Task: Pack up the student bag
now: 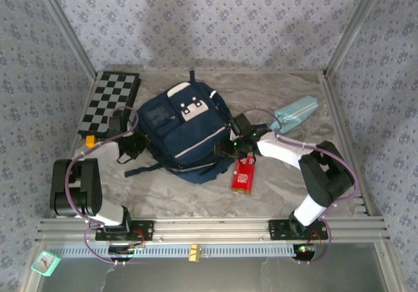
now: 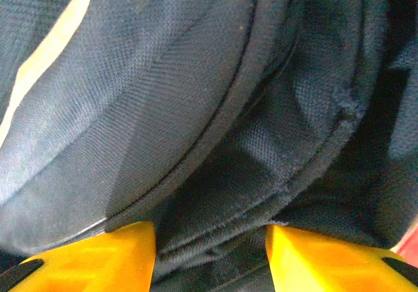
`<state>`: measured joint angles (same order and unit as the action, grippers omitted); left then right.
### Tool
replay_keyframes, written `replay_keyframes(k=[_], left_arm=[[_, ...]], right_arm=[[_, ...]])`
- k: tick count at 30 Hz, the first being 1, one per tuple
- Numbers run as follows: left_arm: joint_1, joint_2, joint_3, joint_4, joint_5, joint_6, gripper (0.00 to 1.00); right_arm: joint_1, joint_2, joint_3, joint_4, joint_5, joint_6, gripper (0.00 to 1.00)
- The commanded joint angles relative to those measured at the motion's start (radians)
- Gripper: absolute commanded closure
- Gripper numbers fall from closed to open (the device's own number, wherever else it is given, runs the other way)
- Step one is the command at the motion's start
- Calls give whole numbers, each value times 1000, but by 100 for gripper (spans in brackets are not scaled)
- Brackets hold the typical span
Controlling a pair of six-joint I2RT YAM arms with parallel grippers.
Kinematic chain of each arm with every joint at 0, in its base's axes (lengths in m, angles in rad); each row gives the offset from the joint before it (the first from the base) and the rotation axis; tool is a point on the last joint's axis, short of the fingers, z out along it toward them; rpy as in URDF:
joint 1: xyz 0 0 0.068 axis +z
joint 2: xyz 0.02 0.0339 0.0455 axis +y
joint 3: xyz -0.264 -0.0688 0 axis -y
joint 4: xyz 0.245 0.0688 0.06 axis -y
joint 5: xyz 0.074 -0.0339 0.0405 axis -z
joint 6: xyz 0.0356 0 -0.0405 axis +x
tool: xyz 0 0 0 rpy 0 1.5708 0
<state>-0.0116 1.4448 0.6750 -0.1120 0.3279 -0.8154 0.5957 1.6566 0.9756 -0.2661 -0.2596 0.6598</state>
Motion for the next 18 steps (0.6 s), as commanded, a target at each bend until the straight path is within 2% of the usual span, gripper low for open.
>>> replay_keyframes(k=[1,6,9,14,18], left_arm=[[-48,-98,-9,-28,-5,-39,100],[-177,-182,-14,-43,-44,-177,100],[-248,-200,7,-77,-98,-272,100],[-340,-221,39,-111,-202,-392,100],[-377,-225,34,-123,-252,-483,100]], right_arm=[[-81,96,109,19,62,-114,48],[-198,231,340,-31,57,-202,45],[-222,245,426,-100,89,-250,43],[-210,131,425,-223,184,-301,37],[-163,24,377,-374,265,-255,34]])
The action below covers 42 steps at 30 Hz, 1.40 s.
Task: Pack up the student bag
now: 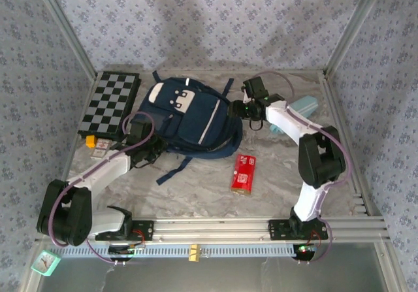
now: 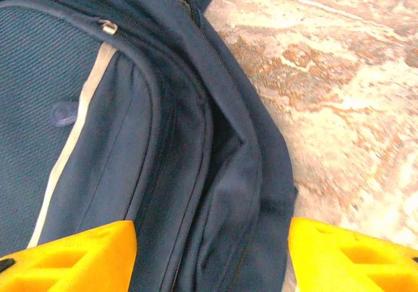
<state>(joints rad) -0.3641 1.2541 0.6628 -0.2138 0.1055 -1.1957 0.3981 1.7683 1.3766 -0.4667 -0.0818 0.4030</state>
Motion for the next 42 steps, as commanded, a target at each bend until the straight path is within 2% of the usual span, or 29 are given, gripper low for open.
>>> replay_keyframes(k=[1,3,8,12,16,21,28,36,39,42], left_arm=[[-33,-39,41,-16,-41,-121,100],[-57,-48,32,-11,-61,-169,100],[-111,-64,28,32,-78,-255,100],[-163,-56,44,70,-82,-304,100],[-204,-33,71,113,-70,-328,100],[-246,-7,87,158,-70,-363,100],[-270,8,94,187,-70,-384,100],[-271,14,103,195,-60,-373,100],[-271,16,113,186,-58,-361,100],[-270,11,106,186,-67,-363,100]], right_arm=[[53,-110,-39,-196,93,16,34],[112,-159,-59,-247,112,29,34],[336,-191,-72,-334,196,126,35],[496,-192,-118,-260,217,252,40],[588,-144,-140,-158,226,339,46],[618,-77,-136,-49,199,382,55],[621,-12,-102,-54,291,395,61],[633,24,-98,31,373,302,68],[636,48,-72,5,403,281,71],[644,62,-59,-2,436,256,69]])
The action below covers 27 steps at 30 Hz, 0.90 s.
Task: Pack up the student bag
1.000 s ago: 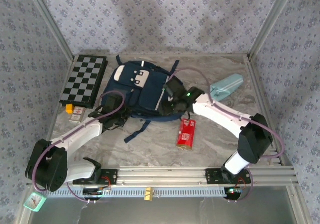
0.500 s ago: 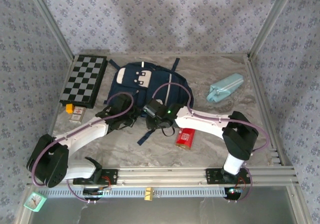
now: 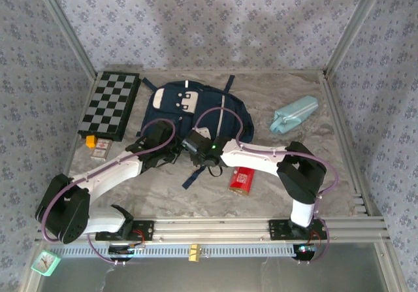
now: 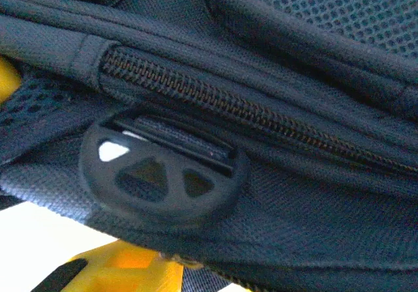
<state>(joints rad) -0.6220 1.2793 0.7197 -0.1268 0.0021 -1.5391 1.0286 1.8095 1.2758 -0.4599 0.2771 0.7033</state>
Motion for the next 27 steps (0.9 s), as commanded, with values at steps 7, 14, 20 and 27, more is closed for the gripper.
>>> replay_keyframes(k=[7,14,20,27], left_arm=[[-13,-8,53,100,38,-14,100],[-12,-9,50,104,35,-11,100],[-12,-6,51,107,35,-6,100],[-11,-9,51,97,29,0,100]], right_arm=[[16,52,86,-15,130,-66,60],[6,51,101,-46,167,-65,69],[3,49,97,-61,174,-67,79],[-4,31,86,-27,142,-130,93]])
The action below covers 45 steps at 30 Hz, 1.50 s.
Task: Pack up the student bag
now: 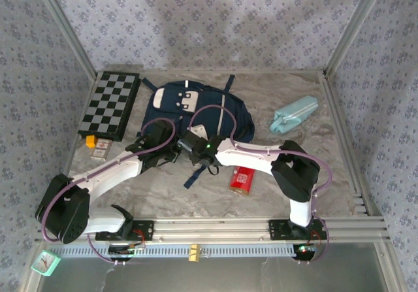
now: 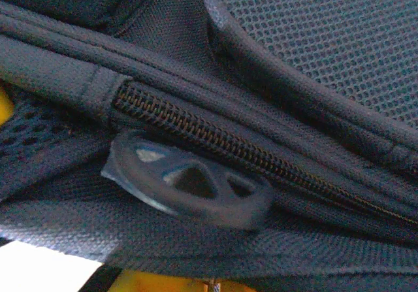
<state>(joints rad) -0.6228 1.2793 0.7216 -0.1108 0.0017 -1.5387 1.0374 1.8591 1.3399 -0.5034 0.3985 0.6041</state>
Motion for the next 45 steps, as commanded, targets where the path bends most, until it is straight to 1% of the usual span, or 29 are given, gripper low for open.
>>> replay_keyframes(k=[1,6,10,15,21,25,28,30,32,35,37,41,44,45], left_arm=[[-10,-10,49,79,30,-1,100],[26,-15,42,72,49,19,100],[69,-24,36,44,63,41,100],[127,-40,20,24,79,67,100],[178,-38,19,-7,95,120,100],[225,-21,35,-33,113,182,100],[258,6,59,-56,126,235,100],[276,31,81,-73,135,268,100],[291,59,100,-72,138,306,100],[318,120,146,-75,140,378,100],[346,175,177,-40,155,432,100],[378,288,259,81,249,530,100],[398,337,333,79,348,593,99],[400,320,323,96,359,597,95]], right_arm=[[-13,-23,22,9,19,-30,94],[-21,-71,-20,-36,4,0,100],[-36,-133,-100,-31,-20,11,100],[-57,-209,-193,-66,-26,17,100],[-143,-314,-293,-70,-70,17,100],[-219,-394,-371,-51,-106,17,100],[-256,-427,-396,-41,-124,3,100],[-254,-429,-389,-47,-118,-22,100],[-226,-435,-384,-17,-134,-73,100],[-163,-423,-365,28,-193,-138,100],[-127,-397,-336,65,-268,-145,100],[-94,-321,-284,169,-404,-84,100],[-83,-242,-221,154,-420,-55,100],[-86,-223,-205,137,-420,-50,100]])
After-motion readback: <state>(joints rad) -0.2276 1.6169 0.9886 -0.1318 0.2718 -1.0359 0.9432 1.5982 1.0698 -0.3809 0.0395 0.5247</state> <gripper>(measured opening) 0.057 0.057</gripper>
